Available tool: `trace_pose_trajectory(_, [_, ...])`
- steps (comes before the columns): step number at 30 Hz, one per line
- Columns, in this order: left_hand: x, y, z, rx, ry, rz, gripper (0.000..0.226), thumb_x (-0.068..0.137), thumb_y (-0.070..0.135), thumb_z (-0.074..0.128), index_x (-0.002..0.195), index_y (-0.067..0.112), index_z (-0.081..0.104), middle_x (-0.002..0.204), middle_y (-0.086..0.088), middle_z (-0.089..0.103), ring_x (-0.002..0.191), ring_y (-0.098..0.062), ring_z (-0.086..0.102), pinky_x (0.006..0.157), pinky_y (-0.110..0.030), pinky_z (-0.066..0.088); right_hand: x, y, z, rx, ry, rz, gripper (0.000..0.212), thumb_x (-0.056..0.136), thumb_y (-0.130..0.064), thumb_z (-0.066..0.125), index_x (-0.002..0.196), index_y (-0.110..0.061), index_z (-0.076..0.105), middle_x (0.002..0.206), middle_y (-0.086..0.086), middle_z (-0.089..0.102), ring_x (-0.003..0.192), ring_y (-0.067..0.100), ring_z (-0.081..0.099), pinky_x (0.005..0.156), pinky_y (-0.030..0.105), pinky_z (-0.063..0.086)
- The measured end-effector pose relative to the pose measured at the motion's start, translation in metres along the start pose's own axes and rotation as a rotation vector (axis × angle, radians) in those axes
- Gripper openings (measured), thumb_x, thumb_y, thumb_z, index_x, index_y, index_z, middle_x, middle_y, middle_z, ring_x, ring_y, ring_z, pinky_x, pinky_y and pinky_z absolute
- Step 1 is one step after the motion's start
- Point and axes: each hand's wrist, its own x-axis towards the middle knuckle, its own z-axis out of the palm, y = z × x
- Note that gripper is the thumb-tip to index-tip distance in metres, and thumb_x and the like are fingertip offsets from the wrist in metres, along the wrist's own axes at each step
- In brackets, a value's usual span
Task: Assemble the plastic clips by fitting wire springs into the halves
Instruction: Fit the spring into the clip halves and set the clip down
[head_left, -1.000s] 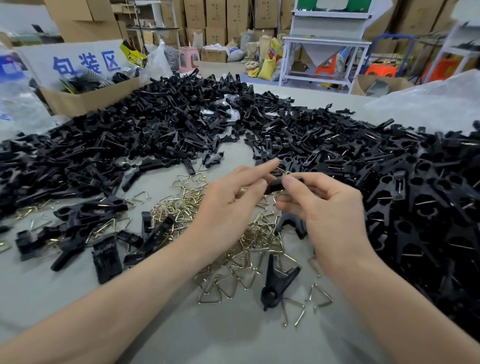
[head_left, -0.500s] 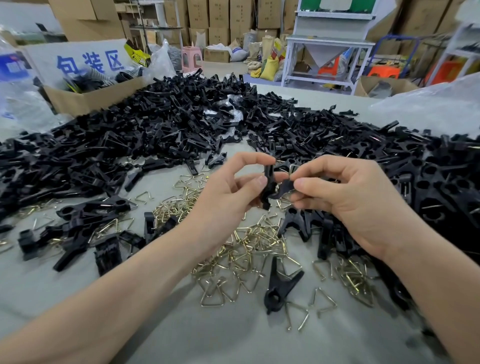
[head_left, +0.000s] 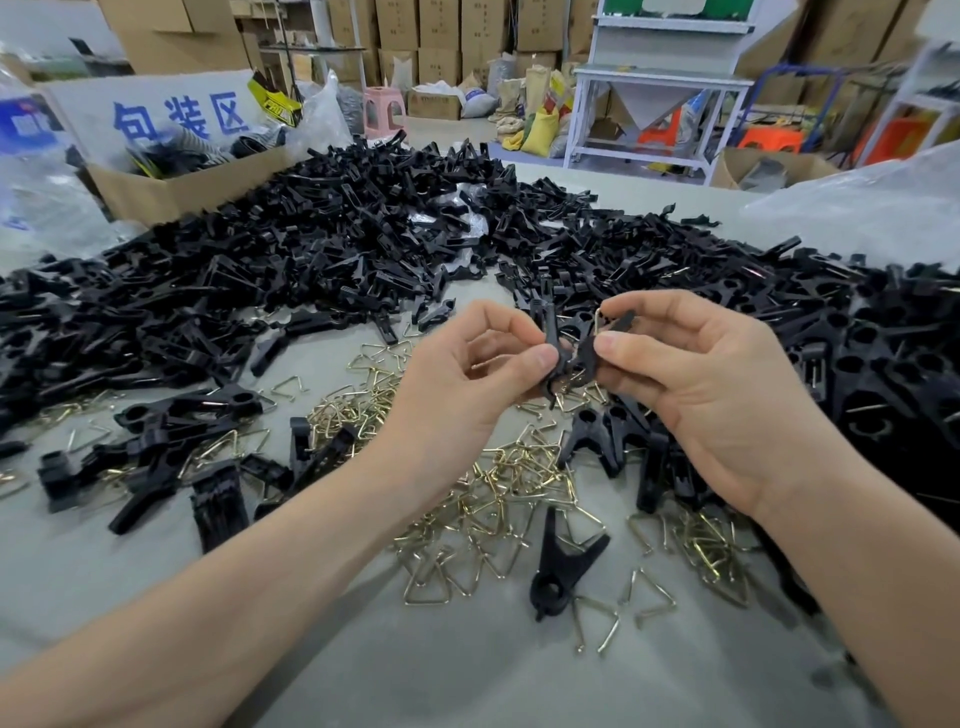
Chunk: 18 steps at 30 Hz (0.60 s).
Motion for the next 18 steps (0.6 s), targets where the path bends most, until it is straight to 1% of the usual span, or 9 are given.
trace_pose_trajectory(2, [0.0008, 0.0008, 0.0, -0.019, 0.022, 0.001, 0.017, 0.086, 0.005, 0.067, 0.079, 0.021, 0.065, 0.081, -0.006, 0.069, 0.08, -0.023, 0.066, 0.086, -0.041, 0.056, 0.0011, -0.0004, -0.0016, -0.017, -0.021, -0.006, 0.021, 0.074, 0.0, 0.07, 0.091, -0.011, 0.07, 0.077, 0.005, 0.068, 0.074, 0.014, 0.066, 0.069, 0.02, 0.054])
trace_pose_trajectory(6, [-0.0006, 0.0012, 0.0006, -0.024, 0.009, -0.011, 0.013, 0.086, 0.003, 0.066, 0.083, 0.015, 0.063, 0.08, -0.005, 0.069, 0.078, -0.021, 0.067, 0.08, -0.035, 0.058, -0.0005, 0.0011, 0.0, -0.077, -0.124, 0.003, 0.024, 0.074, 0.001, 0.07, 0.092, -0.015, 0.073, 0.086, 0.006, 0.072, 0.077, 0.016, 0.066, 0.071, 0.02, 0.054])
trace_pose_trajectory(9, [-0.0007, 0.001, 0.0011, -0.008, 0.007, -0.022, 0.011, 0.086, 0.004, 0.066, 0.084, 0.015, 0.063, 0.08, -0.004, 0.069, 0.078, -0.022, 0.067, 0.083, -0.037, 0.058, -0.0012, 0.0038, 0.0013, -0.131, -0.103, -0.026, 0.024, 0.077, -0.001, 0.071, 0.093, -0.018, 0.074, 0.09, 0.006, 0.073, 0.081, 0.017, 0.069, 0.076, 0.023, 0.055])
trace_pose_trajectory(12, [-0.0003, 0.0011, 0.0011, -0.014, 0.005, -0.026, 0.011, 0.086, 0.004, 0.065, 0.085, 0.014, 0.063, 0.08, -0.003, 0.069, 0.078, -0.021, 0.066, 0.083, -0.036, 0.058, -0.0009, 0.0055, 0.0018, -0.14, -0.096, -0.032, 0.025, 0.078, -0.001, 0.071, 0.096, -0.018, 0.073, 0.092, 0.007, 0.073, 0.082, 0.017, 0.07, 0.077, 0.023, 0.055])
trace_pose_trajectory(18, [-0.0008, 0.0003, -0.0008, -0.024, -0.028, -0.047, 0.01, 0.087, 0.003, 0.065, 0.087, 0.012, 0.063, 0.092, -0.016, 0.07, 0.081, -0.026, 0.067, 0.083, -0.035, 0.057, 0.0003, 0.0082, -0.0024, -0.203, -0.138, -0.034, 0.028, 0.08, -0.007, 0.071, 0.102, -0.024, 0.073, 0.096, 0.001, 0.074, 0.088, 0.017, 0.071, 0.082, 0.024, 0.054])
